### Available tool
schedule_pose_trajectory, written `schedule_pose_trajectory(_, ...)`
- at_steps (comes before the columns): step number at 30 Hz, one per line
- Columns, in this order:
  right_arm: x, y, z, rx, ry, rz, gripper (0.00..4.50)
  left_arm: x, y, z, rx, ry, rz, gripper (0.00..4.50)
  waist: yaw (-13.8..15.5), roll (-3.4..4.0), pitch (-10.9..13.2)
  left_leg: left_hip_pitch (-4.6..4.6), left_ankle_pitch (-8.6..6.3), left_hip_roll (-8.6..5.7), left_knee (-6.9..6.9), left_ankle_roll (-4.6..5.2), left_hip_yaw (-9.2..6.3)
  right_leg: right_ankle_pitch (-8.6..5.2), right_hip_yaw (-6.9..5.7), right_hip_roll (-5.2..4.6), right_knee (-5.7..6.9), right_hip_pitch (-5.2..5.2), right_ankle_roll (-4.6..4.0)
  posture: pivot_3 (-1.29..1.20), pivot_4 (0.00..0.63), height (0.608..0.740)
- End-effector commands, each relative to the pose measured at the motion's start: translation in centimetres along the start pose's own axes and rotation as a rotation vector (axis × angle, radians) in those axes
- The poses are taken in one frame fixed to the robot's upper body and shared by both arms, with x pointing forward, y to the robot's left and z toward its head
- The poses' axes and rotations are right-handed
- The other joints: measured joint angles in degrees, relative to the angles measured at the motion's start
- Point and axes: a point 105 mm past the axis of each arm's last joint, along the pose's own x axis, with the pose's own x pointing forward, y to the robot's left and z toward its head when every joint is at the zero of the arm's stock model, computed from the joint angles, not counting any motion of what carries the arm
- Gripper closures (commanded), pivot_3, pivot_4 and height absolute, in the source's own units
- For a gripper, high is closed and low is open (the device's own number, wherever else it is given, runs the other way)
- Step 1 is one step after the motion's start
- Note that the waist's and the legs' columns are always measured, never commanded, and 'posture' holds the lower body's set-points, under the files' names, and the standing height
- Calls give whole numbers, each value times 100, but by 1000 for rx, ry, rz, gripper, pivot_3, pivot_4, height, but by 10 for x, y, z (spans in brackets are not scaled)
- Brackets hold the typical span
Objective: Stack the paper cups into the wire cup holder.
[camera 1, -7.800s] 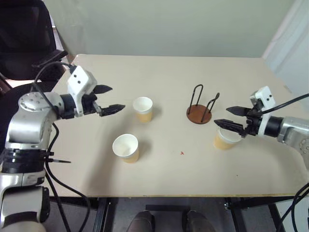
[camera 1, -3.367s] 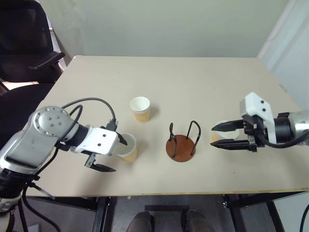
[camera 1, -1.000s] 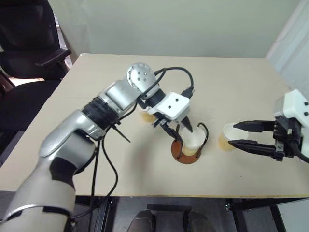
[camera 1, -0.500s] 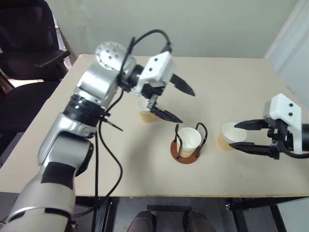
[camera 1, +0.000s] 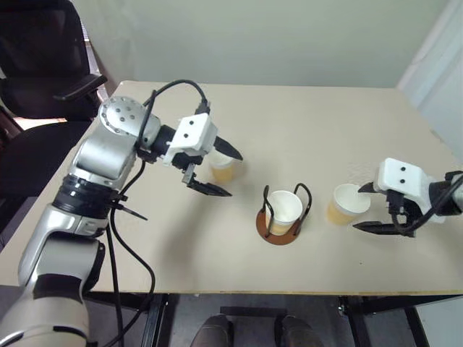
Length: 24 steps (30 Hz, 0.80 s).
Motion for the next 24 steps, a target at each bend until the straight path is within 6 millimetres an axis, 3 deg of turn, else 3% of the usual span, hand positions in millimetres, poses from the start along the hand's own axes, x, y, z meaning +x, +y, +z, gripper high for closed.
schedule_pose_trajectory(1, 3, -7, 1, -45, 15, 3, 84, -4, 1, 7, 34, -6, 36, 232, -11, 0, 0, 1, 0, 0, 0, 0, 2, 0, 0, 0, 0, 0, 0, 0, 150, 740)
schedule_pose_trajectory(5, 17, -6, -1, -80, 32, 41, 84, -4, 0, 7, 29, -8, 44, 232, -29, 0, 0, 1, 0, 1, -2, 0, 1, 0, -1, 1, 0, -1, -1, 0, 150, 740)
schedule_pose_trajectory(8, 28, -5, -3, -109, 44, 57, 637, -5, -1, 4, 24, -1, 51, 232, -31, 0, 0, 1, 0, 1, -2, 0, 1, 1, -2, 1, -1, -1, -2, 0, 150, 740)
schedule_pose_trajectory(19, 26, -9, -9, -158, 80, 35, 4449, -14, -2, 6, -26, -26, 73, 232, -33, 0, 0, 1, 0, 1, -2, 0, 0, 2, -2, -1, 0, 0, -6, 0, 150, 740)
schedule_pose_trajectory(24, 7, -14, -3, -157, 76, 2, 4449, -37, 5, 9, -114, -76, 142, 232, -35, 0, 0, 0, 0, 1, -4, -1, 0, 2, -2, 0, -2, 0, -9, 0, 150, 740)
